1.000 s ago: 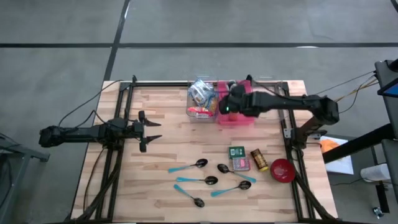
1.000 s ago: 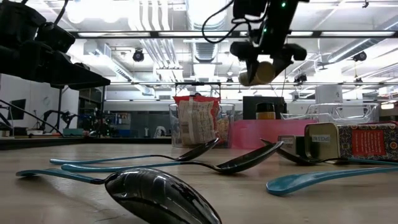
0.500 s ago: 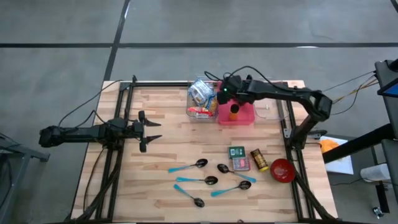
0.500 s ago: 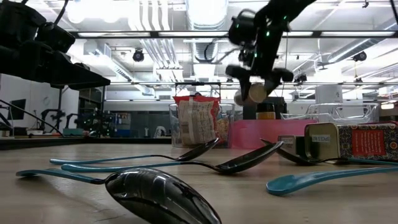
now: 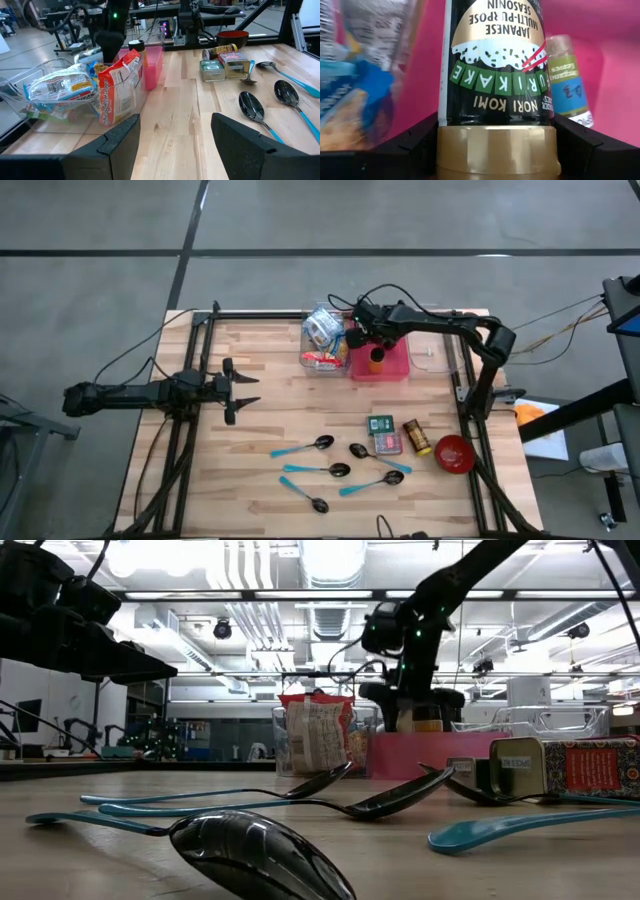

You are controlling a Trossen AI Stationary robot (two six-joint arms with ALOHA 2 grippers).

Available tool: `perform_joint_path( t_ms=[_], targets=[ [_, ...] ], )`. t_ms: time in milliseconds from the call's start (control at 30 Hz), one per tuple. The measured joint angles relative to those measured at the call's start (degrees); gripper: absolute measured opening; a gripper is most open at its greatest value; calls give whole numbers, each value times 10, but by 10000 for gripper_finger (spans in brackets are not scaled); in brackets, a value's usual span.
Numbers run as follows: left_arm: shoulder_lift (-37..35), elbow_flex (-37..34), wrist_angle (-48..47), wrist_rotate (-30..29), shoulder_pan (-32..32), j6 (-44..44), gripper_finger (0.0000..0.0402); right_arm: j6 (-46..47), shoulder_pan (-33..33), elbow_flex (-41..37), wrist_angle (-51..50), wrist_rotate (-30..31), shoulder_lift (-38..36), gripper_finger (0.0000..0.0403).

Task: Pick & Place Food Item
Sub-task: Put the gold spice bottle into the pink bin

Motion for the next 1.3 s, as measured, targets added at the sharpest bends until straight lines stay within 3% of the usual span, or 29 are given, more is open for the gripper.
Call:
perform_joint_path(
  t_ms=[433,1300],
  targets=[
    [0,0,0,0,0,1,244,-1,-18,0,7,-40,39,275],
    [0,0,0,0,0,0,244,-25,-19,-1,19,-32,59,309]
  ],
)
